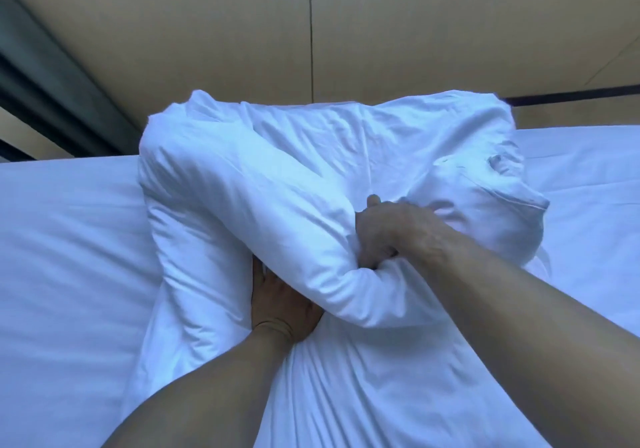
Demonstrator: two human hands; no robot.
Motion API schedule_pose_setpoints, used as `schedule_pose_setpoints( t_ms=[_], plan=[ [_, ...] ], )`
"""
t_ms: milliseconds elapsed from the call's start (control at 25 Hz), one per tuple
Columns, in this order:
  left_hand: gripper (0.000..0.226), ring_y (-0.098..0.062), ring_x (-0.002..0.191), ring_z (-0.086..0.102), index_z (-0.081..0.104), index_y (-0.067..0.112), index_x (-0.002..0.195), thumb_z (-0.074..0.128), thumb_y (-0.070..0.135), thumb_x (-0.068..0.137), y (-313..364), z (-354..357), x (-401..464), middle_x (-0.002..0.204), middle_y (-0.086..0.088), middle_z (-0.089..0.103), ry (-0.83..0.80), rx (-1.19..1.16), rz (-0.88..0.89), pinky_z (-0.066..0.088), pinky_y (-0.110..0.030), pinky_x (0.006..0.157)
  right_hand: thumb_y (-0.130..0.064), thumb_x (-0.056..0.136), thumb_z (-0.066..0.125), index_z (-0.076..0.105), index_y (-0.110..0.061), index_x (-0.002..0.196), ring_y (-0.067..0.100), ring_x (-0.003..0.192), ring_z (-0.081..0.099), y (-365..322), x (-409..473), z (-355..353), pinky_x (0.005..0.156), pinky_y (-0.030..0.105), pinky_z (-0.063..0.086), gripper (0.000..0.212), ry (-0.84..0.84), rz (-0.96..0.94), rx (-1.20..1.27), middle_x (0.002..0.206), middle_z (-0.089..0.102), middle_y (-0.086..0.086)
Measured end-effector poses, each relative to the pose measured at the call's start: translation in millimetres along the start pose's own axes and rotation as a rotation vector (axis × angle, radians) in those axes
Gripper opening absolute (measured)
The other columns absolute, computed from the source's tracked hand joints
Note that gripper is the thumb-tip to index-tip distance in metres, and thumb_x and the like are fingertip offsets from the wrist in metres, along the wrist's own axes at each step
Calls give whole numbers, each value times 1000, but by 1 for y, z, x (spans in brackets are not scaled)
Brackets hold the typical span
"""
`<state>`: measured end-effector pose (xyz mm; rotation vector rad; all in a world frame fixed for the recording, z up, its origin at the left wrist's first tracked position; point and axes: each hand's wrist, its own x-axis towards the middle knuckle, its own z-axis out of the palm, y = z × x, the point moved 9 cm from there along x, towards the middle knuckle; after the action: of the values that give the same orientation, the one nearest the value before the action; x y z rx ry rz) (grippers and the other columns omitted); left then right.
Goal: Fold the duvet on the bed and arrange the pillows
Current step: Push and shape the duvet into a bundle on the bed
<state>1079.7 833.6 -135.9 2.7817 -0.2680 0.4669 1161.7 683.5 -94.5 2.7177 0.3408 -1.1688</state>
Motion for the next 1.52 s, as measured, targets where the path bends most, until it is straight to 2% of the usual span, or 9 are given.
schedule_pose_setpoints(
  t_ms=[80, 200, 400, 560, 760, 1000, 1240, 1360, 1520],
  plan=[
    [79, -37, 135, 45, -2, 28, 159, 37, 58, 97, -6, 10, 0, 150, -7, 30, -82, -9, 28, 28, -50, 119, -53, 70, 79, 60, -13, 128, 35, 123, 45, -7, -7, -10, 111, 48, 35, 73, 104, -2, -78, 136, 44, 12],
    [89, -41, 147, 32, 13, 25, 162, 45, 60, 87, -11, 21, -4, 162, -10, 29, -251, 153, 81, 10, -57, 124, -37, 75, 74, 59, -19, 99, 31, 85, 55, 9, -33, -42, 78, 38, 50, 34, 286, 50, 203, 111, 64, 11],
    [85, -45, 155, 11, 30, 22, 161, 46, 63, 88, -9, 26, -2, 168, -22, 17, -301, 128, 102, 11, -65, 122, -11, 81, 52, 52, -20, 96, 34, 94, 53, 114, -146, -159, 89, 42, 36, 18, 1456, 384, 251, 101, 57, 13],
    [83, -44, 155, 13, 34, 20, 159, 49, 59, 87, -12, 23, -2, 168, -21, 18, -259, 131, 110, 14, -65, 122, -11, 82, 52, 45, -16, 147, 43, 150, 26, 98, -96, -120, 124, 60, 9, 66, 1281, 417, 263, 157, 37, 16],
    [77, -44, 154, 17, 38, 20, 158, 47, 53, 89, -11, 19, -1, 166, -20, 23, -227, 102, 106, 16, -65, 122, -63, 93, 31, 29, -40, 158, 37, 157, 4, 61, -34, 1, 124, 61, 1, 70, 872, 219, 161, 171, 15, 5],
    [74, -44, 154, 19, 40, 19, 157, 46, 50, 90, -9, 21, -1, 165, -21, 27, -181, 122, 118, 16, -65, 122, -51, 103, 29, 16, -30, 163, 32, 157, 1, 113, 29, 9, 126, 49, -3, 65, 632, 299, 469, 172, 6, 8],
    [74, -44, 154, 18, 39, 17, 157, 41, 50, 91, -9, 22, -2, 166, -22, 25, -195, 133, 117, 15, -65, 122, -53, 88, 60, 44, -15, 148, 37, 149, 27, 113, -129, 84, 124, 54, 9, 73, 1232, 612, 639, 156, 36, 15],
    [74, -43, 154, 17, 36, 18, 159, 40, 50, 92, -10, 24, -3, 166, -21, 25, -199, 152, 111, 14, -64, 122, -80, 74, 56, 41, -8, 146, 42, 126, 44, 157, -118, 141, 103, 56, 37, 103, 1055, 981, 841, 136, 45, 19],
    [72, -42, 154, 18, 35, 20, 159, 36, 51, 94, -10, 23, 0, 165, -20, 26, -176, 171, 114, 10, -61, 124, -72, 79, 62, 56, -4, 121, 39, 107, 51, 149, -97, 136, 88, 48, 39, 80, 1157, 919, 731, 115, 53, 20]
  ],
)
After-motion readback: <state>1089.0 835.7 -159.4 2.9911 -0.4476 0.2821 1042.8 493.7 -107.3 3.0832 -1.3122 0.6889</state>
